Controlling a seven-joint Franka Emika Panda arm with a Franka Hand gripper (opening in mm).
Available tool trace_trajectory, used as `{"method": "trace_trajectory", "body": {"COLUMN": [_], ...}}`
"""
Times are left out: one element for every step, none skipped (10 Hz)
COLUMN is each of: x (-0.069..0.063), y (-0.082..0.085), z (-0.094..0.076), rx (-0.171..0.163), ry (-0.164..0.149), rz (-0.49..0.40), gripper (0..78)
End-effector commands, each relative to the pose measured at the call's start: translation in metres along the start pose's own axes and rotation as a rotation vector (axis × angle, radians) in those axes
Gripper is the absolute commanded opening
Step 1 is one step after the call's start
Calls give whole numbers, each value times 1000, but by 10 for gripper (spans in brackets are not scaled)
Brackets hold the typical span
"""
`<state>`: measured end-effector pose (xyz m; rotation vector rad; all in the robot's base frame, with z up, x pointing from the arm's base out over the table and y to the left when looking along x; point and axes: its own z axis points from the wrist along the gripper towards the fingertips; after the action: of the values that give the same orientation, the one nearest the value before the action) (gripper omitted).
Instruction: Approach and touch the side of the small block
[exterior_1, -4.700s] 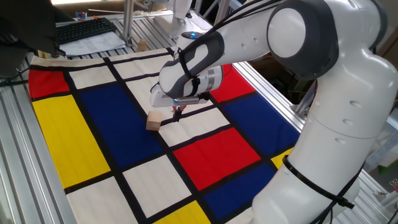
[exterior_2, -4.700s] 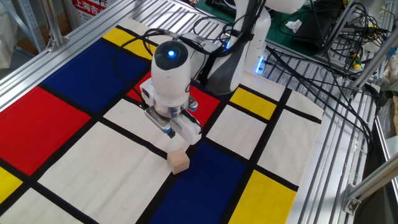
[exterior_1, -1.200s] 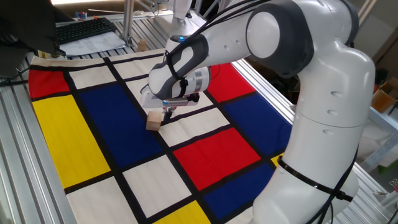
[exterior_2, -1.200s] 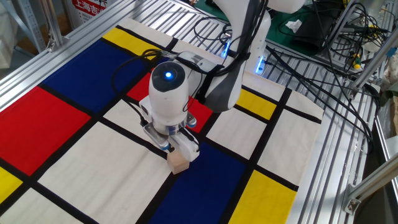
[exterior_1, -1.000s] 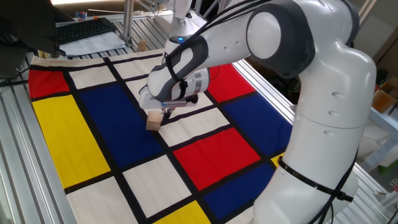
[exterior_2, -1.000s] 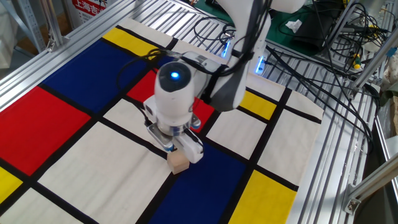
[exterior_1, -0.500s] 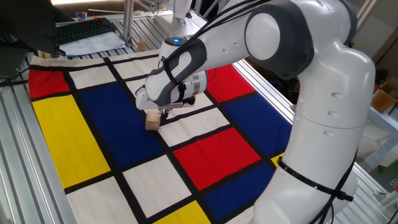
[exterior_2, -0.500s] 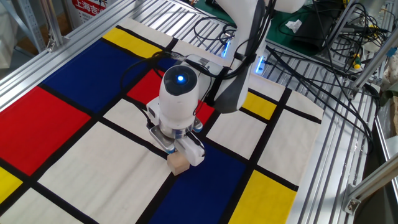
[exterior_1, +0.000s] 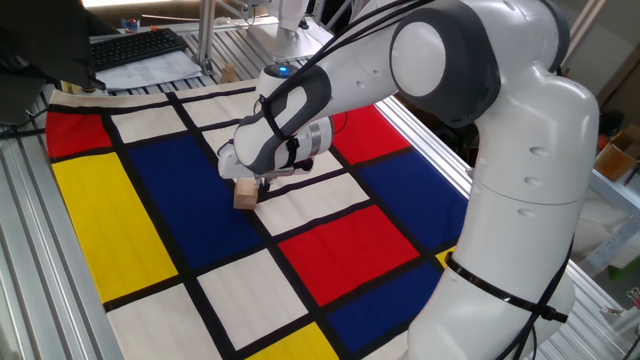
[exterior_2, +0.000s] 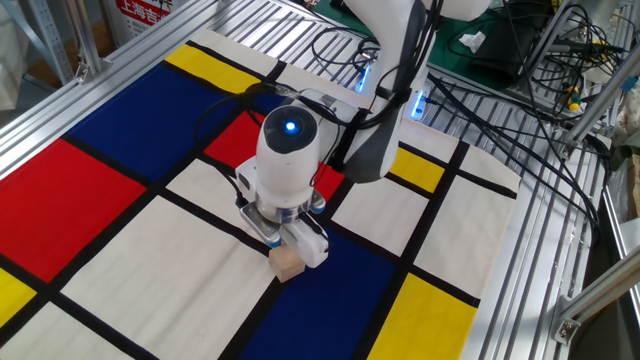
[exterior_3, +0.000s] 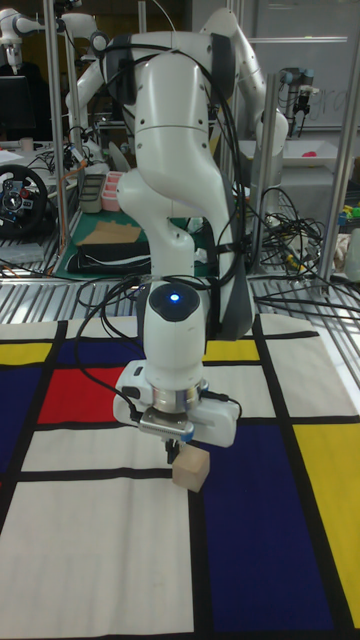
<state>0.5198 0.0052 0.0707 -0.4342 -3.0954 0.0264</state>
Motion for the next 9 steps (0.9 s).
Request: {"method": "trace_trajectory", "body": {"x": [-2,-2,-2,-2,-2,-2,-2,-2,-2], "y": [1,1,1,1,1,1,1,1,1], "z": [-2,-2,-2,-2,-2,-2,-2,-2,-2], "rx": [-5,-6,-7,-7,-9,-10,-9,4,7], "ry": [-3,-3,-3,-3,-2,-2,-3,-7,-9], "rz": [1,3,4,4,4,4,4,-1,-2], "gripper": [0,0,0,0,0,0,0,0,0]}}
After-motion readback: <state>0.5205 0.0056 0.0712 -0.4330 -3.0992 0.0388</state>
